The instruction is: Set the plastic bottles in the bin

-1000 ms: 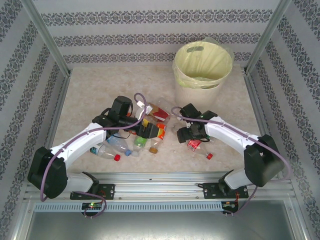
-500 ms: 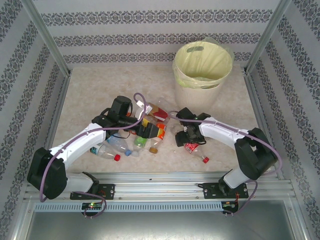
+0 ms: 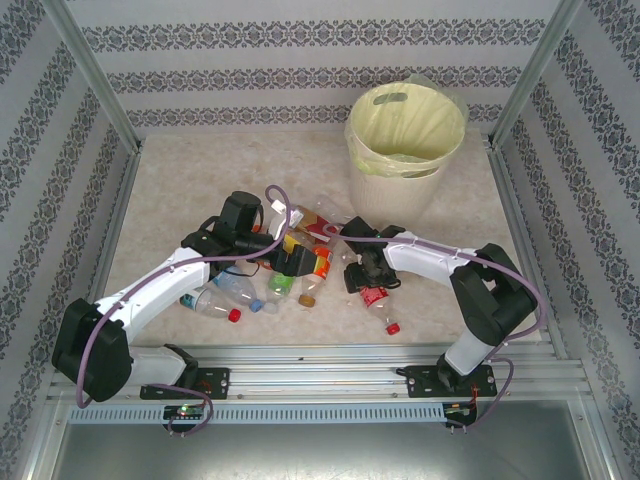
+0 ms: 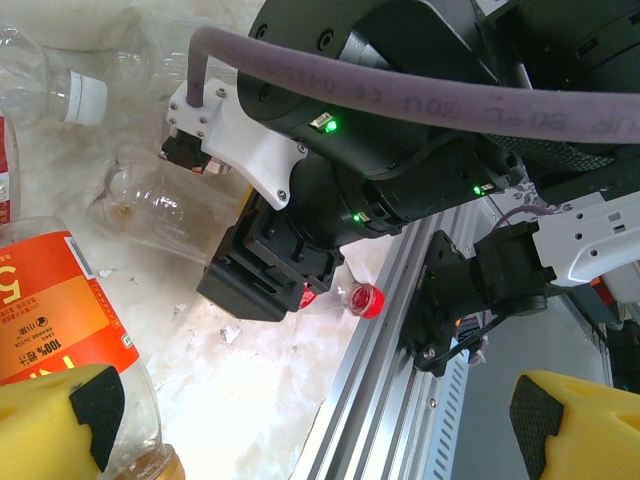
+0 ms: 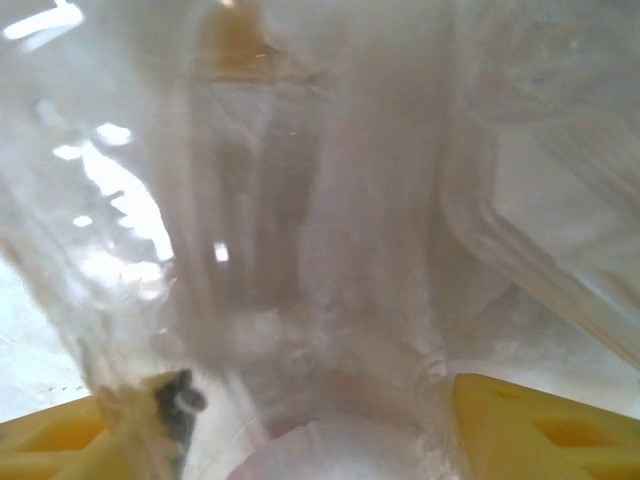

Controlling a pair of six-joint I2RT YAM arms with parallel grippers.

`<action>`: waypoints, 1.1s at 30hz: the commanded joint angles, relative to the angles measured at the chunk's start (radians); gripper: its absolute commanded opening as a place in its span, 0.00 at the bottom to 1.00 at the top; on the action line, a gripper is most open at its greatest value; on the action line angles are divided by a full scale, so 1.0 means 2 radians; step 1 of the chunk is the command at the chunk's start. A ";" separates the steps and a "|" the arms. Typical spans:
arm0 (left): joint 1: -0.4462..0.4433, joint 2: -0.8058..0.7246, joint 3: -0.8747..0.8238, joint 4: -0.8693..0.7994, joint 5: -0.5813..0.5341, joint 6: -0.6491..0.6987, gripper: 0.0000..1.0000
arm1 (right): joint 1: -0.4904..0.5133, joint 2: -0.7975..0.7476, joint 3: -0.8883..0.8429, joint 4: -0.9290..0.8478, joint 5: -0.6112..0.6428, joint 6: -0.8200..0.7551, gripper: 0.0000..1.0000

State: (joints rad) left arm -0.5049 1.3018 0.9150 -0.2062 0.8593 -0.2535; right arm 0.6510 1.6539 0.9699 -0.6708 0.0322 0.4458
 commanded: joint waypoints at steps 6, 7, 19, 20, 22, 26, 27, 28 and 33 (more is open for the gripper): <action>-0.002 -0.037 -0.017 0.053 0.003 -0.009 1.00 | 0.005 -0.065 -0.006 0.004 0.000 -0.009 0.62; 0.000 -0.042 -0.021 0.066 0.003 -0.016 1.00 | 0.005 -0.074 -0.006 0.005 -0.003 -0.010 0.62; 0.005 -0.076 -0.034 0.233 0.009 -0.077 1.00 | 0.001 -0.169 0.069 -0.037 -0.018 -0.010 0.57; 0.005 -0.071 -0.024 0.234 0.013 -0.077 1.00 | 0.001 -0.177 0.080 -0.043 -0.017 -0.009 0.57; 0.005 -0.064 -0.014 0.250 0.006 -0.084 1.00 | -0.001 -0.195 0.098 -0.044 -0.015 -0.008 0.57; 0.005 -0.055 -0.006 0.309 -0.020 -0.097 1.00 | -0.007 -0.216 0.144 -0.049 -0.004 -0.013 0.57; 0.005 -0.050 -0.001 0.312 -0.021 -0.097 1.00 | -0.009 -0.217 0.159 -0.052 -0.001 -0.016 0.57; 0.005 -0.046 0.004 0.316 -0.024 -0.099 1.00 | -0.012 -0.218 0.171 -0.053 0.003 -0.019 0.57; 0.005 -0.034 -0.004 0.392 -0.035 -0.133 1.00 | -0.025 -0.214 0.233 -0.042 0.013 -0.036 0.57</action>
State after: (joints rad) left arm -0.5022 1.2255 0.8967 0.4160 0.8078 -0.4641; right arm 0.6163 1.2282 1.3735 -0.7513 0.0227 0.4114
